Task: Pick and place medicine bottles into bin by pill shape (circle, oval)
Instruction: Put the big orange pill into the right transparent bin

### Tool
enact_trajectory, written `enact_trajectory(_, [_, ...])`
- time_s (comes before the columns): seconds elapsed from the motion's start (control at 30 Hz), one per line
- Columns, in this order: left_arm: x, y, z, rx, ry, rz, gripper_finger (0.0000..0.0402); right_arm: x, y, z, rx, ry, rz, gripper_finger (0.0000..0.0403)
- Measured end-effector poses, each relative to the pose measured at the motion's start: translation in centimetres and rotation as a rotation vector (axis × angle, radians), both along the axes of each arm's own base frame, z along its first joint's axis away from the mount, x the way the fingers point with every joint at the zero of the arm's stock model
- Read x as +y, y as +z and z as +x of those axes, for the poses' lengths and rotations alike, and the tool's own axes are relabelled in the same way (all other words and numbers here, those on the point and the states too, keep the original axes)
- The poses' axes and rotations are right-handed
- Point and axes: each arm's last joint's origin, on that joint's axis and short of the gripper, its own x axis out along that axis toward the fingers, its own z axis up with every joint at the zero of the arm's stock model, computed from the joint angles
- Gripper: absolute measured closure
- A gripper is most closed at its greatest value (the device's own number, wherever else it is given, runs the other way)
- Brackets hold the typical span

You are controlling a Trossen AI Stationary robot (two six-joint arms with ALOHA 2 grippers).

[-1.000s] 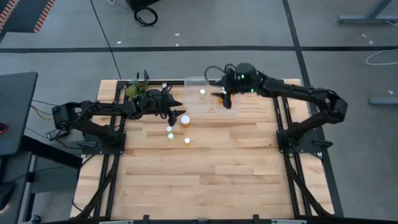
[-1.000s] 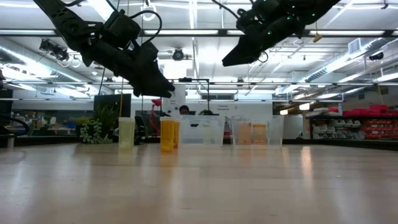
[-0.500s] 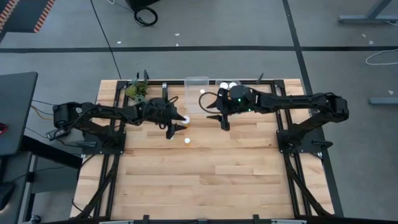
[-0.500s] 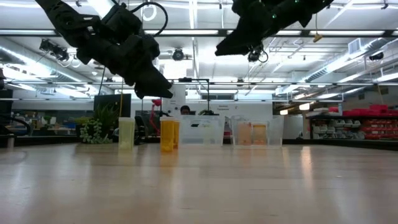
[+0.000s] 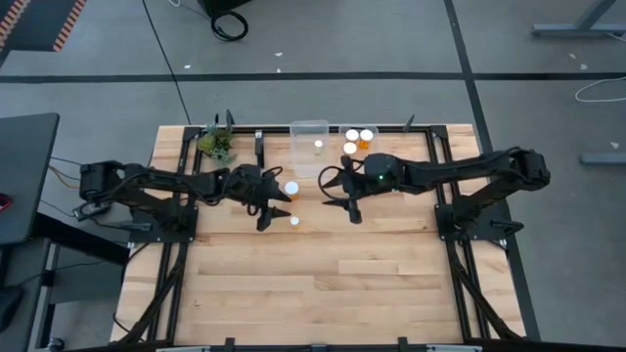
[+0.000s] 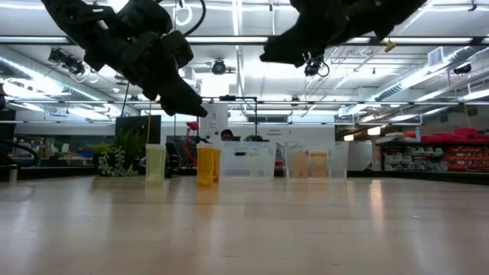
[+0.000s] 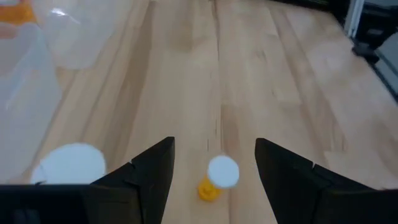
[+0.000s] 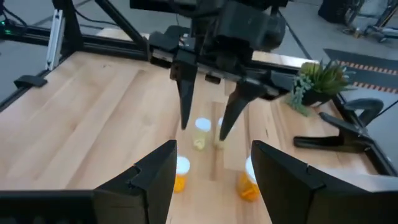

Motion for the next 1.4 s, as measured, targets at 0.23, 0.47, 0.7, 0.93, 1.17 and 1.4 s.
enact_trajectory(0.23, [-0.1,0.5,-0.8,0.087,0.076,0.049,0.0171,-0.1,-2.2,-0.4,-0.022,-0.039,0.034,0.0189])
enact_trajectory(0.47, [0.2,0.7,-0.7,0.101,0.144,0.106,0.0171,-0.1,-4.3,2.0,0.027,-0.06,0.045,0.0189])
enact_trajectory(0.7, [0.2,0.6,-0.9,0.119,0.156,0.113,0.0171,-1.1,-5.5,6.2,0.066,-0.109,0.051,0.0189])
enact_trajectory(0.93, [0.2,0.9,-1.8,0.173,0.187,0.128,0.0171,-1.5,-7.6,9.2,0.183,-0.117,0.045,0.0189])
enact_trajectory(1.17, [0.2,0.8,-2.1,0.197,0.213,0.135,0.0171,-2.8,-9.3,9.3,0.276,-0.23,0.071,0.0178])
enact_trajectory(1.4, [0.3,0.9,-2.0,0.184,0.225,0.148,0.0171,-3.2,-12.1,9.9,0.313,-0.254,0.095,0.0162])
